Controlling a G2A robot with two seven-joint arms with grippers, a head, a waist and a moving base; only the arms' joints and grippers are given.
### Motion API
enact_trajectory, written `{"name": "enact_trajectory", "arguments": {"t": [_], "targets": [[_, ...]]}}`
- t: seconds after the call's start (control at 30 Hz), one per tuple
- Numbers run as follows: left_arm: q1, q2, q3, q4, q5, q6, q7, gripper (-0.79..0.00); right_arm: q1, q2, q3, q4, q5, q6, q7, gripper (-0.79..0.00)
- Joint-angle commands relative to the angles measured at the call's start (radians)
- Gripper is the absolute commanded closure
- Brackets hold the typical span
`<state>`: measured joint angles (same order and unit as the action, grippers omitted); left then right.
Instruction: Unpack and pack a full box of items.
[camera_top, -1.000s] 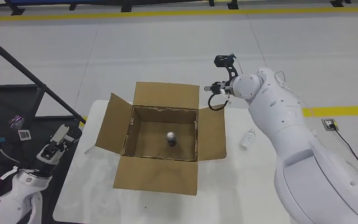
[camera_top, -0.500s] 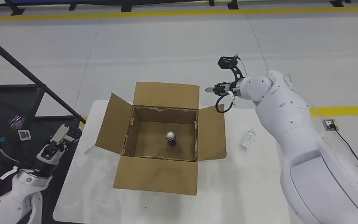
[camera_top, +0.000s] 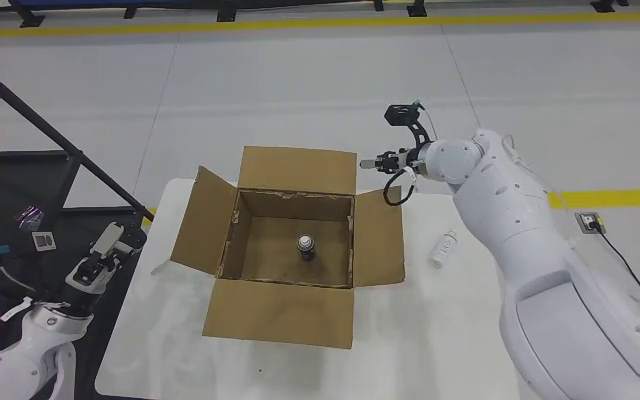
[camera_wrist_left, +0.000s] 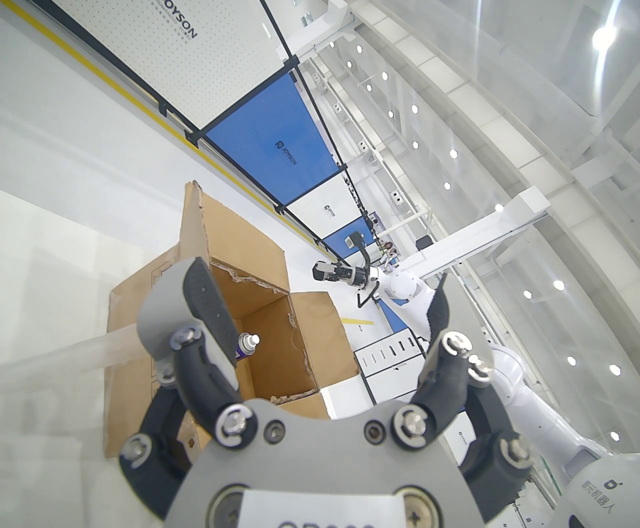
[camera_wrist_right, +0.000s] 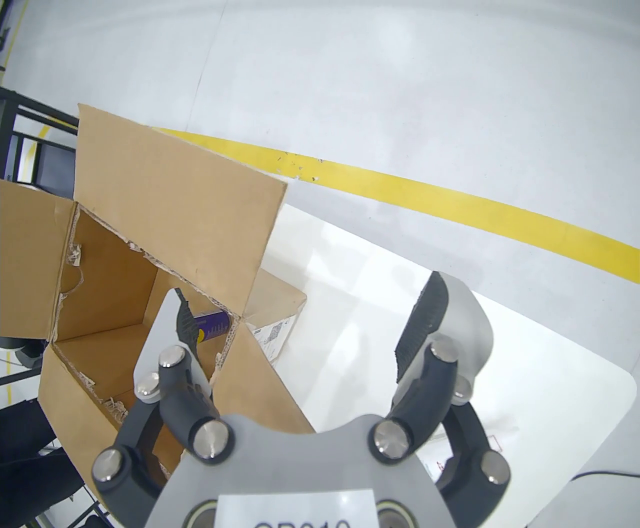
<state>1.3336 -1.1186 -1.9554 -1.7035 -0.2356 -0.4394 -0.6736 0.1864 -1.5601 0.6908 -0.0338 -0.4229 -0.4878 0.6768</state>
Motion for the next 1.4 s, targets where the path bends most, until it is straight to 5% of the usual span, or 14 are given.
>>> {"name": "enact_trajectory", "arguments": {"t": [0.0, 0.43, 1.23, 1.37], "targets": [[0.000, 0.000, 0.000, 0.000, 0.000, 0.000, 0.000, -0.785, 0.010, 0.013, 0.002, -0.001, -0.001, -0.049, -0.015, -0.785], [0.000, 0.000, 0.000, 0.000, 0.000, 0.000, 0.000, -0.785, -0.006, 0.096, 0.042, 0.034, 0.061, -0.349, -0.113, -0.785], [0.000, 0.000, 0.000, 0.000, 0.000, 0.000, 0.000, -0.785, -0.015, 0.101, 0.044, 0.019, 0.063, -0.366, -0.134, -0.785], [0.000, 0.000, 0.000, 0.000, 0.000, 0.000, 0.000, -0.785, -0.003, 0.119, 0.044, -0.055, 0.050, -0.451, -0.140, -0.785]]}}
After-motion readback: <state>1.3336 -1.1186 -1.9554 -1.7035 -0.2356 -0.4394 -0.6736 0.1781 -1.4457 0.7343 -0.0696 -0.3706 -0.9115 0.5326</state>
